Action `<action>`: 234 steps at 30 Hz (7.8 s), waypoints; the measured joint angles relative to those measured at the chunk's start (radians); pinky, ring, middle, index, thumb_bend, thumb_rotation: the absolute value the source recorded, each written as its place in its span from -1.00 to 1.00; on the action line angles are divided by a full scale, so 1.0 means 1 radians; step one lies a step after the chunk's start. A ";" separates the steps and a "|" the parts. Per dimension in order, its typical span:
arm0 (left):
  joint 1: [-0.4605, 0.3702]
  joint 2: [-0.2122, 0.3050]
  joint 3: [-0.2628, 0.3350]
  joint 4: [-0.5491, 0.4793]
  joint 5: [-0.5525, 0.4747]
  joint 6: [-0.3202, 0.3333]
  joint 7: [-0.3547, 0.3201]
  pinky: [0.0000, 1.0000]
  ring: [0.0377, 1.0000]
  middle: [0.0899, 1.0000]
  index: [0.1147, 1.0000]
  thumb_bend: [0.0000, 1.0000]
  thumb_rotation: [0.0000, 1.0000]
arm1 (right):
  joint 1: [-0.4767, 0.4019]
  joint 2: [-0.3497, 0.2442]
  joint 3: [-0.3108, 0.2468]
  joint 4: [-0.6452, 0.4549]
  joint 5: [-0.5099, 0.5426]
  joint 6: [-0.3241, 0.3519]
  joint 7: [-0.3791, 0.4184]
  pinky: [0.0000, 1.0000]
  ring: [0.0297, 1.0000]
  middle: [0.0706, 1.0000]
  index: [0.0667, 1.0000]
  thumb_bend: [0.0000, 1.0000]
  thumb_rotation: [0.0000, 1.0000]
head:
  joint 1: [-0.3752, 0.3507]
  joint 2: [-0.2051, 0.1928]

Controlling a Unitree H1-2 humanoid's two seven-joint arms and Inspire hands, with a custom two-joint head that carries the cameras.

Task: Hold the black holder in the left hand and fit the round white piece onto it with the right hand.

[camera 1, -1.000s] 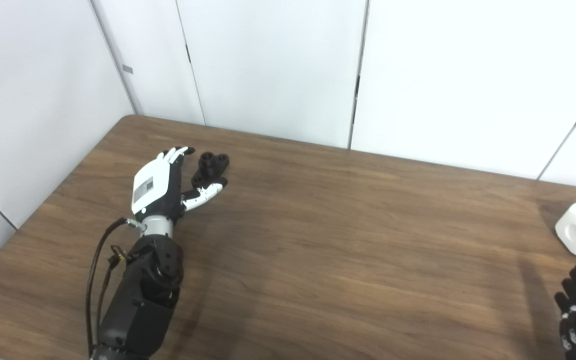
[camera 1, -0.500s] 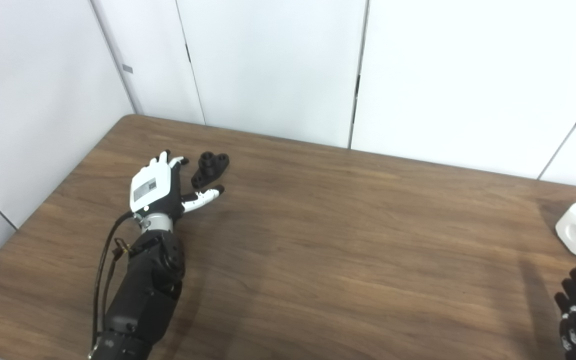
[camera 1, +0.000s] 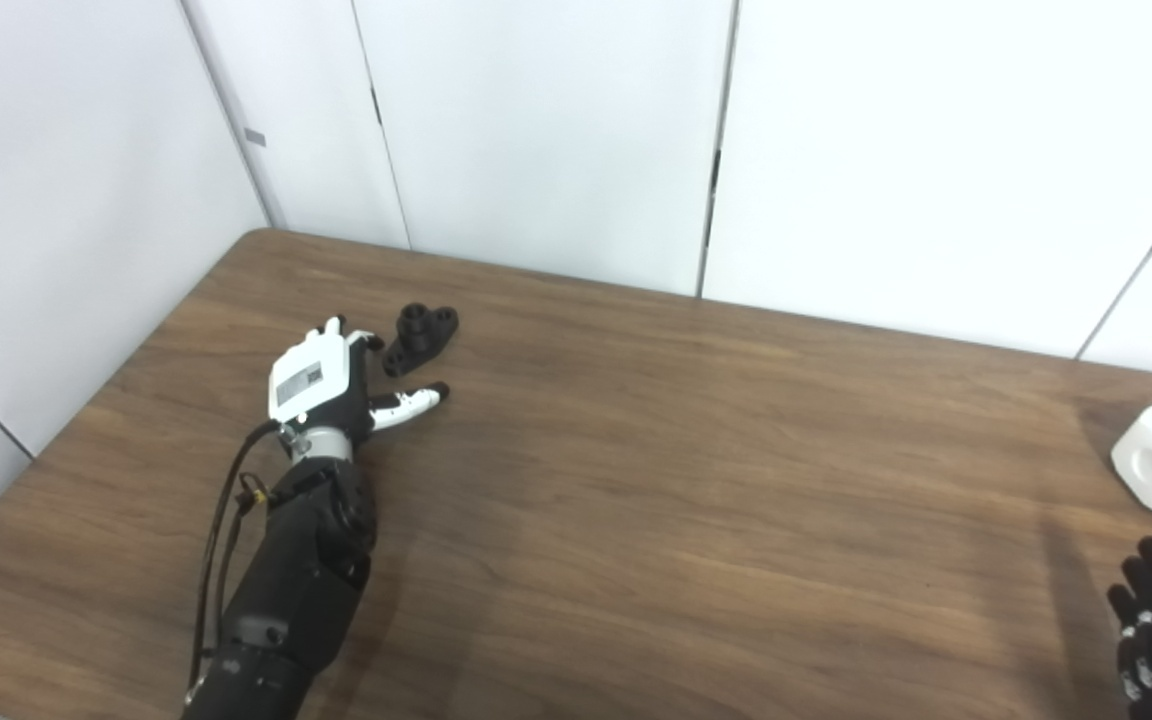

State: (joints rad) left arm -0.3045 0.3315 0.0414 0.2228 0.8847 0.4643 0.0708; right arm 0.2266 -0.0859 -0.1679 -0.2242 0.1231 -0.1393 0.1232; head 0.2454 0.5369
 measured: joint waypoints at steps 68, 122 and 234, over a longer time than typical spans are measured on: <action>-0.048 0.015 -0.038 0.092 -0.094 -0.049 0.109 1.00 0.94 0.81 0.29 0.60 -0.30 | 0.000 0.002 0.015 -0.011 -0.025 0.014 -0.001 1.00 1.00 0.99 0.96 0.29 1.00 | -0.028 0.017; 0.026 0.037 -0.068 -0.078 -0.252 -0.162 0.027 0.52 0.69 0.51 -0.16 0.02 -0.90 | 0.000 0.003 0.024 -0.040 -0.030 0.018 -0.002 1.00 1.00 0.98 0.95 0.36 1.00 | -0.060 0.041; 0.362 0.047 -0.587 -0.699 0.150 -0.376 -0.420 0.67 0.65 0.50 -0.16 0.04 -0.90 | -0.002 -0.224 -0.254 -0.612 -0.524 0.613 0.161 0.94 0.96 0.95 0.82 0.67 -0.24 | -0.686 0.112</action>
State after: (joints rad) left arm 0.0573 0.3787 -0.5461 -0.4762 1.0344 0.0879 -0.3495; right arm 0.2246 -0.3104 -0.4219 -0.8365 -0.4004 0.4737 0.2840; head -0.4402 0.6489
